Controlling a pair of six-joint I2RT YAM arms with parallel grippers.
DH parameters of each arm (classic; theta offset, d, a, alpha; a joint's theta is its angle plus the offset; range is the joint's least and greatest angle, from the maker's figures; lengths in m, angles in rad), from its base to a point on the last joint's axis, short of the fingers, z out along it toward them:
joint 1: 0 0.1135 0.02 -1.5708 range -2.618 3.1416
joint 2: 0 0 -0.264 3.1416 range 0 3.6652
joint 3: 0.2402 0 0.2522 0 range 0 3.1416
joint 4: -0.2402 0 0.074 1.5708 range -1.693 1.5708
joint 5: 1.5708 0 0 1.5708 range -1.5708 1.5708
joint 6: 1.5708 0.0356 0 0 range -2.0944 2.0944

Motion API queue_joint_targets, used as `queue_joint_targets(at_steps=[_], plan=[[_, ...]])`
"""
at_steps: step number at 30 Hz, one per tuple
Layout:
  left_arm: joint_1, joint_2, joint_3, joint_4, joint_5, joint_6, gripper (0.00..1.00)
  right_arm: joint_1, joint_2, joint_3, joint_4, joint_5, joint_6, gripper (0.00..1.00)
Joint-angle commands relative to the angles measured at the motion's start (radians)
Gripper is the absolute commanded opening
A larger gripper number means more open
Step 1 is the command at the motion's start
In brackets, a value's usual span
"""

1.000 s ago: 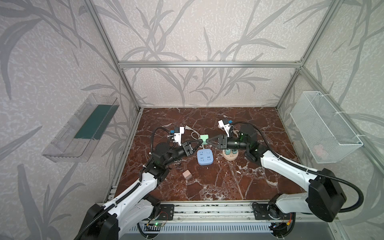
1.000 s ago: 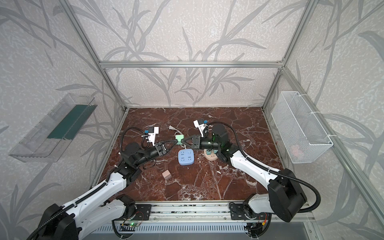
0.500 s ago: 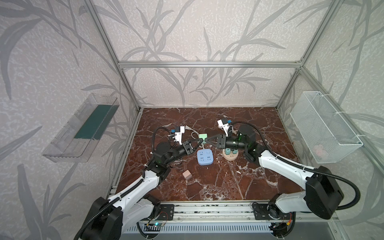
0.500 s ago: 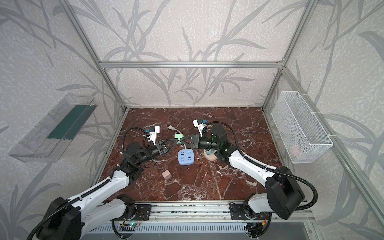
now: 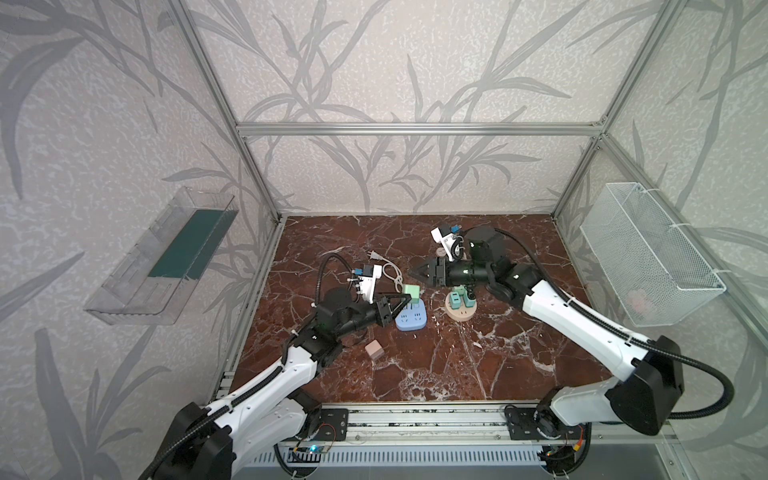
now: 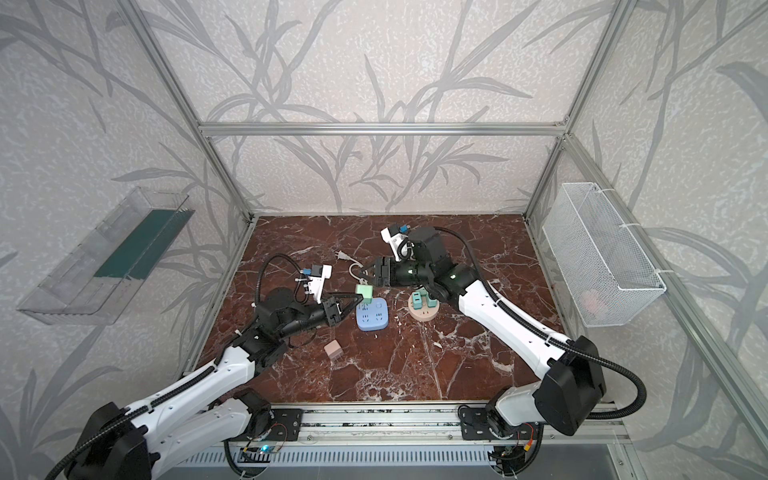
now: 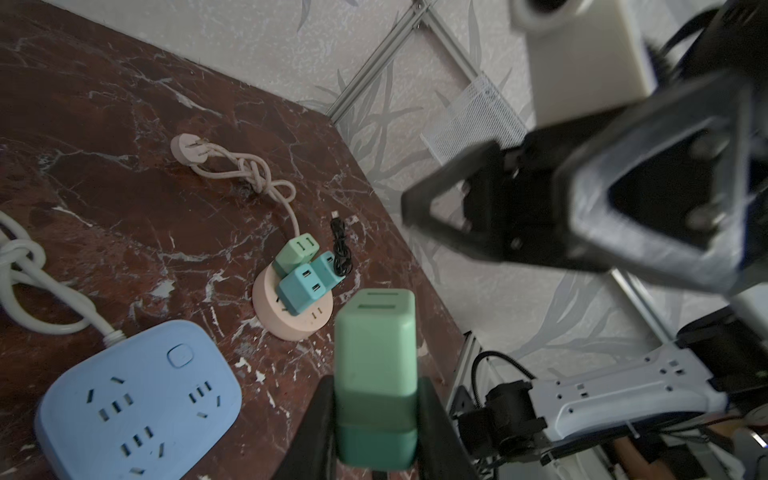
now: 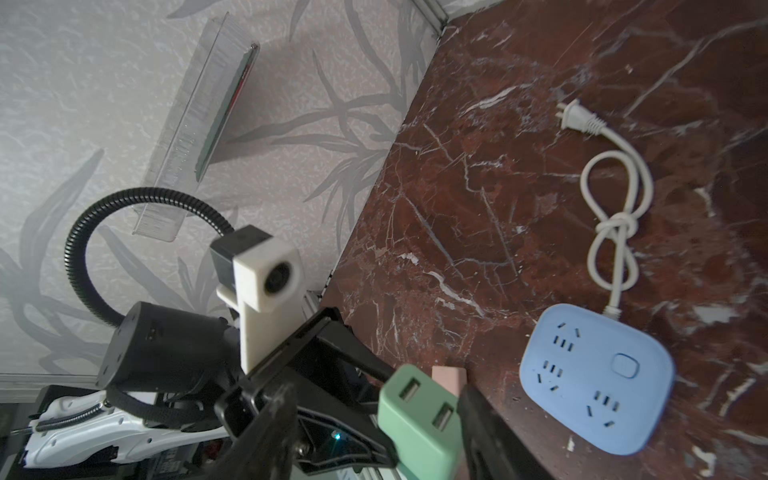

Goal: Insert the plug

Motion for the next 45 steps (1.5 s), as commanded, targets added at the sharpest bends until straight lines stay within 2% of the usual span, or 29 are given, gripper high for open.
queue_joint_targets(at_steps=[1,5,9,14,23,36,45], plan=[[-0.039,-0.06,0.036,-0.164,-0.08,0.255,0.0,-0.014,0.045,0.2,-0.505,0.076,-0.165,0.63],[-0.072,-0.125,0.061,-0.282,-0.129,0.363,0.0,-0.031,0.113,0.351,-0.759,0.092,-0.193,0.62],[-0.099,-0.145,0.088,-0.324,-0.133,0.409,0.0,-0.036,0.15,0.399,-0.862,0.052,-0.204,0.6],[-0.131,-0.12,0.095,-0.338,-0.105,0.432,0.0,-0.039,0.177,0.369,-0.83,-0.055,-0.178,0.58],[-0.224,-0.075,0.123,-0.435,-0.212,0.494,0.0,-0.035,0.23,0.287,-0.797,-0.186,-0.119,0.6],[-0.248,-0.059,0.127,-0.437,-0.22,0.491,0.0,0.014,0.279,0.19,-0.688,-0.274,-0.045,0.62],[-0.256,-0.062,0.131,-0.45,-0.243,0.49,0.0,0.036,0.29,0.146,-0.654,-0.286,-0.048,0.62]])
